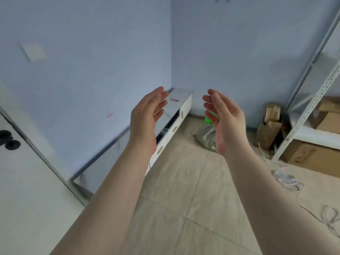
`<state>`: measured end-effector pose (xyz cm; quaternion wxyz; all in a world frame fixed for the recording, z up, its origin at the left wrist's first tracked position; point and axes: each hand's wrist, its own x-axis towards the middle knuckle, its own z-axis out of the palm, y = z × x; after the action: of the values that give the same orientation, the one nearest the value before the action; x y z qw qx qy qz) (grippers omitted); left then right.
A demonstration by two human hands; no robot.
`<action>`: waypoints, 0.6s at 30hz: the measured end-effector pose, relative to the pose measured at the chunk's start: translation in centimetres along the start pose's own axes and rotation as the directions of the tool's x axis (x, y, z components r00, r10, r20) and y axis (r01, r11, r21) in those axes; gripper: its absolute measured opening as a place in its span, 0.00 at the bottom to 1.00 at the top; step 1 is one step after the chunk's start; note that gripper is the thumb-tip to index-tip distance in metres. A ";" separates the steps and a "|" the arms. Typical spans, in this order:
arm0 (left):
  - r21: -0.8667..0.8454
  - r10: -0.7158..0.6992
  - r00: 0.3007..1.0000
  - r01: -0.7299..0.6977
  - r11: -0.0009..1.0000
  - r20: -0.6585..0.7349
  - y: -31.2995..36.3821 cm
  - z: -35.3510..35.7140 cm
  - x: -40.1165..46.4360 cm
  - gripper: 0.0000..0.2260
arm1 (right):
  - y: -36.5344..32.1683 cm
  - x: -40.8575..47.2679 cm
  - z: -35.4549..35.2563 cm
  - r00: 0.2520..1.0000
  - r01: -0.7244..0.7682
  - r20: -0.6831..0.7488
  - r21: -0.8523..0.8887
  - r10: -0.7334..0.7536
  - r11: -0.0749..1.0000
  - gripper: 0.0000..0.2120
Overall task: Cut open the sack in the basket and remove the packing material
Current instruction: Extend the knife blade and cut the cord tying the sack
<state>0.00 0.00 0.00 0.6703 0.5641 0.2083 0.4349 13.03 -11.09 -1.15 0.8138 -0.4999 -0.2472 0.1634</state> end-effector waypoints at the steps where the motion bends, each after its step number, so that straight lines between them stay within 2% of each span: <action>1: -0.003 -0.038 0.999 0.038 0.999 -0.016 -1.1 0.3 0.2 0.12 | 0.8 0.3 -0.3 0.999 -0.035 -0.012 0.015 0.035 0.999 0.07; 8: -0.005 -0.277 0.955 0.278 0.961 -0.108 -10.9 0.8 3.9 0.11 | 9.2 4.4 -4.3 0.966 -0.227 -0.129 -0.021 0.222 0.974 0.07; 13: -0.011 -0.374 0.918 0.375 0.927 -0.130 -16.8 0.9 9.6 0.11 | 15.0 9.5 -6.0 0.933 -0.316 -0.196 -0.043 0.303 0.948 0.10; 18: 0.033 -0.445 0.887 0.452 0.891 -0.126 -21.6 1.2 17.4 0.09 | 20.0 16.4 -5.7 0.897 -0.397 -0.244 -0.077 0.369 0.915 0.07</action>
<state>17.80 13.86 -16.23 0.7218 0.4950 0.3846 0.2935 29.34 2.10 -17.29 0.7555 -0.6038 -0.0599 0.2473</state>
